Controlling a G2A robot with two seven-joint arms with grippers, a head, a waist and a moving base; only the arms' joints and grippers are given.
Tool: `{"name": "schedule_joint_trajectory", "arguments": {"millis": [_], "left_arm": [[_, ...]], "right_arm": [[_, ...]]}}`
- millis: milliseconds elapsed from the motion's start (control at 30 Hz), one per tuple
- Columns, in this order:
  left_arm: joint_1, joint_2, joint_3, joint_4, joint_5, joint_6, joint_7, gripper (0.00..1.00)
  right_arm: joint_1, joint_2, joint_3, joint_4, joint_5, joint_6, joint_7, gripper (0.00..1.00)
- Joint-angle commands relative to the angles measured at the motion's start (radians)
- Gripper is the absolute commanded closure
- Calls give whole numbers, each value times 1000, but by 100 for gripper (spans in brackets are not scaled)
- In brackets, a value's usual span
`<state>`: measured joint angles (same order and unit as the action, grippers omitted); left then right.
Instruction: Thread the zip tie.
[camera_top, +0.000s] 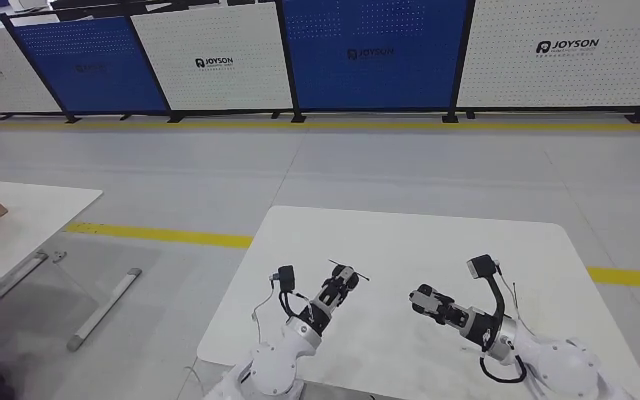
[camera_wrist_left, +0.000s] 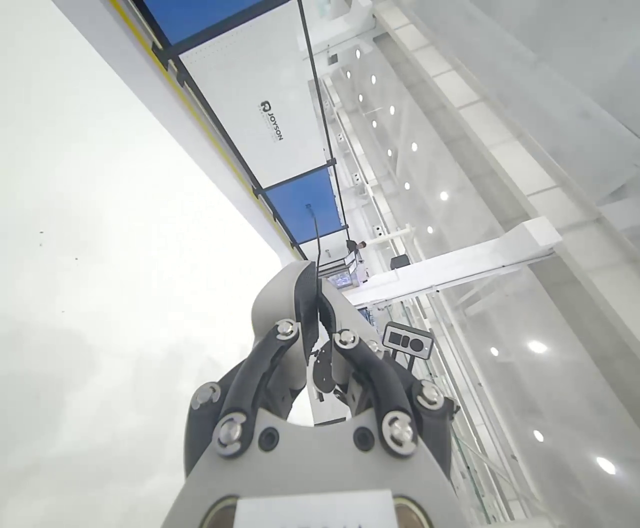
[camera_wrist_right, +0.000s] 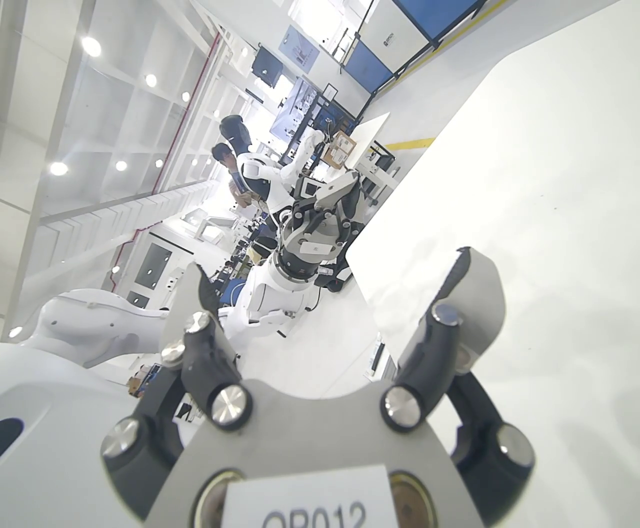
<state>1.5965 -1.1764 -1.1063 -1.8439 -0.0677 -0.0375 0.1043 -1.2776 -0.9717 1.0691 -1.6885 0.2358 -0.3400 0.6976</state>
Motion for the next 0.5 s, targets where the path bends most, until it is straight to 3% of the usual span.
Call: {"name": "schedule_joint_trajectory", "arguments": {"millis": [0, 100, 333, 467], "left_arm": [[-9, 3, -5, 22, 56, 6, -32, 100], [-8, 16, -43, 13, 126, 17, -115, 100], [58, 52, -163, -87, 168, 42, -388, 100], [67, 56, -180, -96, 160, 44, -412, 100]], "right_arm": [[0, 0, 0, 0, 0, 0, 0, 0], [0, 0, 0, 0, 0, 0, 0, 0], [0, 0, 0, 0, 0, 0, 0, 0], [0, 0, 0, 0, 0, 0, 0, 0]]}}
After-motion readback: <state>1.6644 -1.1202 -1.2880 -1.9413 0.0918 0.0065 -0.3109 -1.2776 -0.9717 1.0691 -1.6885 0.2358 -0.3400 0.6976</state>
